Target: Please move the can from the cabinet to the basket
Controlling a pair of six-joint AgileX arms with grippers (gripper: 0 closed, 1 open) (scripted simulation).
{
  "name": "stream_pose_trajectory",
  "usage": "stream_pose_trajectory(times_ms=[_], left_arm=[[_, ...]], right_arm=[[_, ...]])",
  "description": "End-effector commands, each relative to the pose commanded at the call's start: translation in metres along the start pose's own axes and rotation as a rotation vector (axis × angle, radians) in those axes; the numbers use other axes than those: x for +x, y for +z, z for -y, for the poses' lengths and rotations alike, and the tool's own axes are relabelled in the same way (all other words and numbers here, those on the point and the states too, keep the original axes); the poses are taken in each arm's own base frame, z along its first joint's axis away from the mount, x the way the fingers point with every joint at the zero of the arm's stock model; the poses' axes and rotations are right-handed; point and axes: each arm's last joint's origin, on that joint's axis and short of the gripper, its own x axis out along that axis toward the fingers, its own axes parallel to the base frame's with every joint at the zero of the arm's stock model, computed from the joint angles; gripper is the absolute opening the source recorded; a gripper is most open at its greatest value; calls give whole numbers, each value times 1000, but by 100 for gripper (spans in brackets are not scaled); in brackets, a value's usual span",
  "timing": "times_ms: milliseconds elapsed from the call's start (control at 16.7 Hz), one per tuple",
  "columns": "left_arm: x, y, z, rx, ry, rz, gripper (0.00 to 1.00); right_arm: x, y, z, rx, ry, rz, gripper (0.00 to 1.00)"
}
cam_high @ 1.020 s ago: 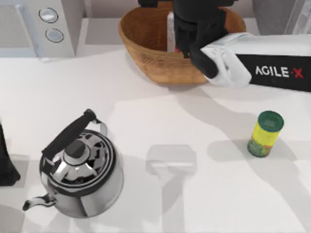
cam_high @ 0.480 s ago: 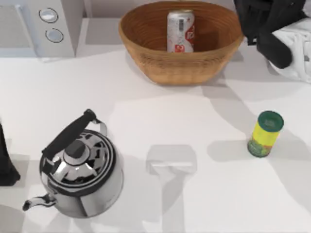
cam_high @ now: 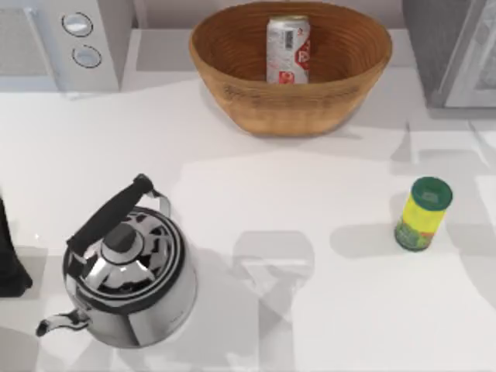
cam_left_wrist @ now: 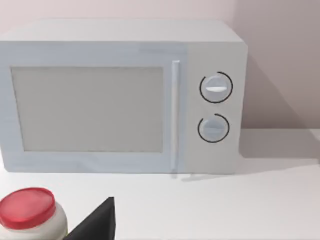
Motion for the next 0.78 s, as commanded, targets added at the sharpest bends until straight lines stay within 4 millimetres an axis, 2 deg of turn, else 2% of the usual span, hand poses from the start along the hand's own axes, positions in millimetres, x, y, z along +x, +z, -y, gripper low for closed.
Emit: stream_pose_trajectory(times_ms=[180, 300, 420, 600, 780], left_arm=[[0, 0, 0, 0, 0, 0, 100], [0, 0, 0, 0, 0, 0, 100], [0, 0, 0, 0, 0, 0, 100], [0, 0, 0, 0, 0, 0, 100], [0, 0, 0, 0, 0, 0, 100]], right_arm=[[-60, -34, 29, -3, -1, 15, 100], [-85, -66, 39, -7, 1, 7, 100], [-99, -99, 46, -12, 3, -15, 100], [-108, -138, 51, -14, 5, -57, 100], [-110, -154, 53, -14, 6, -77, 100]])
